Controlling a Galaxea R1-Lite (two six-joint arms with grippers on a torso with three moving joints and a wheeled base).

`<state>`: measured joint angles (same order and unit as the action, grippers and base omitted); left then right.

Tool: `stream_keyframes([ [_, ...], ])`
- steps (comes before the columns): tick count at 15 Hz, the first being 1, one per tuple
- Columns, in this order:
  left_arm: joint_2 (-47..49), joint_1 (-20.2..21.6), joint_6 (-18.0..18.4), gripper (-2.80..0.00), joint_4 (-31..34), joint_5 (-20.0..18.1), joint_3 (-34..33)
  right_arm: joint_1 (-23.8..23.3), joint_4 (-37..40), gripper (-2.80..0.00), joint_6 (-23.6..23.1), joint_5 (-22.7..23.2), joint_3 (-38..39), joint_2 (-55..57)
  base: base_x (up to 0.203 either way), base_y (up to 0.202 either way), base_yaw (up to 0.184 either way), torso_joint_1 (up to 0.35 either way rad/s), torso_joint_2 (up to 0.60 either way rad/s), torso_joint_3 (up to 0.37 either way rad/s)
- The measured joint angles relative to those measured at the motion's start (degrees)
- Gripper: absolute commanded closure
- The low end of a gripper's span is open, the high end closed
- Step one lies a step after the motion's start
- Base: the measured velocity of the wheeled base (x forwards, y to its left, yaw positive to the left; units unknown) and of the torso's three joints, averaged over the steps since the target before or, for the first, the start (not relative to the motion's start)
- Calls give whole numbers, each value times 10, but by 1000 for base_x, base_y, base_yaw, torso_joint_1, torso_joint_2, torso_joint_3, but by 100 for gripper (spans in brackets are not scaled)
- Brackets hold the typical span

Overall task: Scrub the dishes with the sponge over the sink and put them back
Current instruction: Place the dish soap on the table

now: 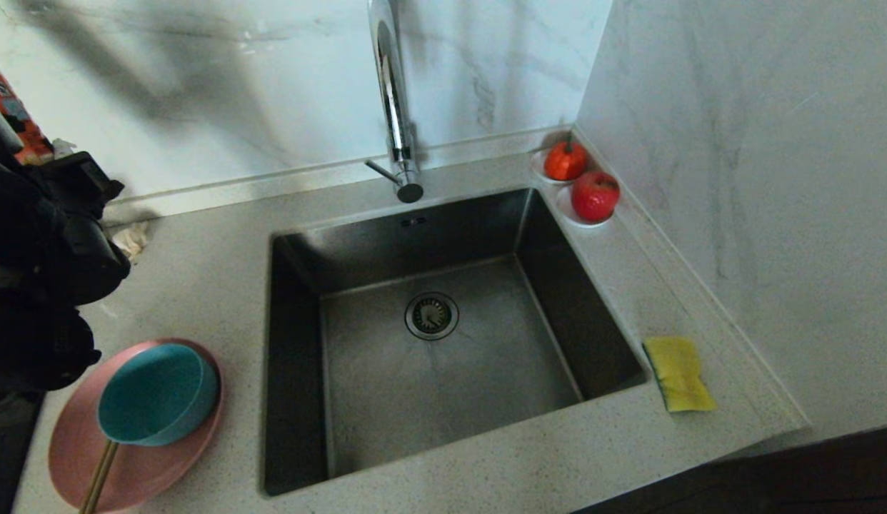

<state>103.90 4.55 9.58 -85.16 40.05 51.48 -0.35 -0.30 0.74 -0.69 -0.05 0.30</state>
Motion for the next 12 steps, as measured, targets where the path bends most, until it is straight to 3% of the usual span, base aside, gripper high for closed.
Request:
stream_keyframes([
  [12,87,2,5,0,14,-23,41,0,0,0,0,0,0,0,0,0,0,0,0,0],
])
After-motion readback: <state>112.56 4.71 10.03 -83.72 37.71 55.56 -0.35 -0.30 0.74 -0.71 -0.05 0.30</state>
